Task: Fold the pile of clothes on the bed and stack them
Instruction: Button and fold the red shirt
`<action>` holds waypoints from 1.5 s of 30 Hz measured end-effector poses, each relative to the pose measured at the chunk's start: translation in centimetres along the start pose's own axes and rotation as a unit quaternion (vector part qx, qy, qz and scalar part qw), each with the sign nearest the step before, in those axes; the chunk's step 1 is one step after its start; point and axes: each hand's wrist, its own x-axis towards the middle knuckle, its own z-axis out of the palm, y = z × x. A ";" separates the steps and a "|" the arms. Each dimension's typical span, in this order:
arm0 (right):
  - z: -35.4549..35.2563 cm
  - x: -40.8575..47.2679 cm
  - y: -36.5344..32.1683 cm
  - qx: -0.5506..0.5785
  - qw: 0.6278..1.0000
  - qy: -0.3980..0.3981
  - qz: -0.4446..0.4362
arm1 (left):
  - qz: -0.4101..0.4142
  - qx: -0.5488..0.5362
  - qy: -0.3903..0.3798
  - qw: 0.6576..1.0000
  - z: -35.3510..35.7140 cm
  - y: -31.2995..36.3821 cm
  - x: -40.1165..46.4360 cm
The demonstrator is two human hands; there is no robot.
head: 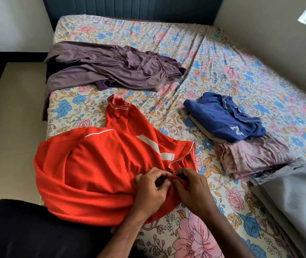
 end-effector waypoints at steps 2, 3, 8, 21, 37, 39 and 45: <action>-0.2 0.0 -0.1 0.022 1.000 0.000 0.006 | 0.007 0.008 0.016 1.000 0.1 0.2 0.0; -0.2 0.0 -0.1 0.035 0.999 0.001 0.010 | 0.011 0.006 0.024 1.000 0.2 0.3 0.0; -0.2 -0.4 -0.4 0.088 0.996 0.015 0.031 | 0.033 0.017 0.056 0.998 0.4 0.1 0.1; 0.8 -0.6 -1.5 0.298 0.946 0.054 0.120 | -0.030 -0.027 0.022 0.999 -0.3 0.0 0.7; 0.5 0.3 -2.2 0.264 0.953 0.016 0.148 | -0.071 -0.289 -0.027 0.954 -1.4 -0.7 0.3; 0.8 0.2 -2.3 0.256 0.957 0.033 0.132 | -0.050 -0.254 -0.032 0.965 -1.6 -0.6 0.3; 1.3 -0.4 -1.9 0.238 0.967 0.057 0.062 | -0.032 -0.205 -0.037 0.977 -1.7 -0.4 0.0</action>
